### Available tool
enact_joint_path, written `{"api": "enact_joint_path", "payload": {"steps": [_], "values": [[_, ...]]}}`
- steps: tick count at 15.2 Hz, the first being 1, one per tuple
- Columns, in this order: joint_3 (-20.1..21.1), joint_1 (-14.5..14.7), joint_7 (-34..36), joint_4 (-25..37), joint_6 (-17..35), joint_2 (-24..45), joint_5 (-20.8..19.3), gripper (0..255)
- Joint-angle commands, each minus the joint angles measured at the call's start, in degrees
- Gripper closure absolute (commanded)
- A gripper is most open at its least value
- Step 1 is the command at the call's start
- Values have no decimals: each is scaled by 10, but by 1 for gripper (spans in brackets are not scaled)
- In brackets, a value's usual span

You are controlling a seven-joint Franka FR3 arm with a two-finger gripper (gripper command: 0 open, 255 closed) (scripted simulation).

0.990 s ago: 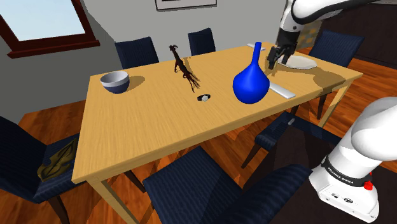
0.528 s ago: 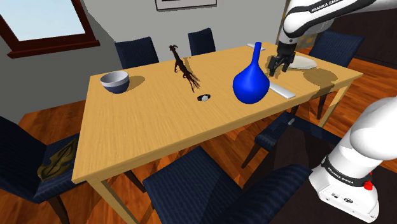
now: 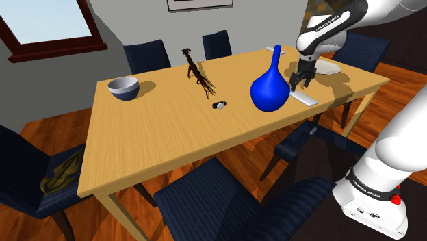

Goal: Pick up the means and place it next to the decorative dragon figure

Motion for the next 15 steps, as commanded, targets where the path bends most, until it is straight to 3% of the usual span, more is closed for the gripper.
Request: {"api": "enact_joint_path", "payload": {"steps": [1, 7, 15], "values": [[-4, -2, -9, -1, 13, 15, 8, 0], [-5, -2, -22, -18, 57, 46, 27, 0], [-5, -2, -22, -18, 57, 46, 27, 0]]}}
